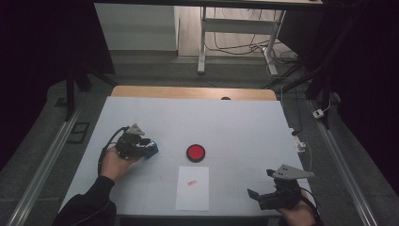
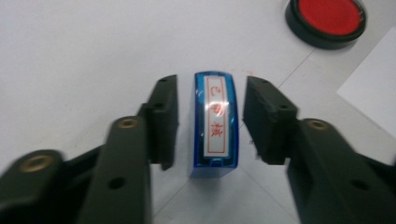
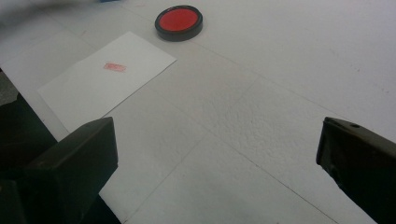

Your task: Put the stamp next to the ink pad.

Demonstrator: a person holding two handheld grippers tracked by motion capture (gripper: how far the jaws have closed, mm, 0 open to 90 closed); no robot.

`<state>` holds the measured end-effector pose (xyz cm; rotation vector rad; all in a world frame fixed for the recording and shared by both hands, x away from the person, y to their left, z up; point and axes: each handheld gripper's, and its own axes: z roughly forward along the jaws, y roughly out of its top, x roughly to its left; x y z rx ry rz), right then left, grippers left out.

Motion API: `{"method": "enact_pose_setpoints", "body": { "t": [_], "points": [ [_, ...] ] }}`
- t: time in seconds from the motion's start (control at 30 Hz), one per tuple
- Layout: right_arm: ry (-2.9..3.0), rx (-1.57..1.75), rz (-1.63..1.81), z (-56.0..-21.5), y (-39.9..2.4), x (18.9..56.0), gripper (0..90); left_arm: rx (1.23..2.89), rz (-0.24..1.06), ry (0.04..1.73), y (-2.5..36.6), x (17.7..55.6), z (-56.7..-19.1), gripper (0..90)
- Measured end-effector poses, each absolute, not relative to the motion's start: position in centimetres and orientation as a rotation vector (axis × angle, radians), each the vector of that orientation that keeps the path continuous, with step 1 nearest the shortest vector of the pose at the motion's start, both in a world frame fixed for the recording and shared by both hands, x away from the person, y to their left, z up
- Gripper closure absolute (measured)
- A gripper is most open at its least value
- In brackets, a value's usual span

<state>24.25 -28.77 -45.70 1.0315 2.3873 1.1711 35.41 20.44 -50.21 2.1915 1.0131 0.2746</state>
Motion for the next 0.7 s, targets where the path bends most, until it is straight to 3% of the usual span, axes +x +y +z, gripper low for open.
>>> {"method": "enact_pose_setpoints", "body": {
  "t": [0.4,0.7],
  "points": [
    [2.395,1.02,1.162,-45.7,-28.6,24.2,0.0,2.175,0.233,0.962,20.0,33.8,-48.5,25.1],
    [2.404,1.009,1.152,-45.7,-28.5,24.2,0.0,2.14,0.234,0.964,20.0,32.2,-47.4,15.7]
  ]
}}
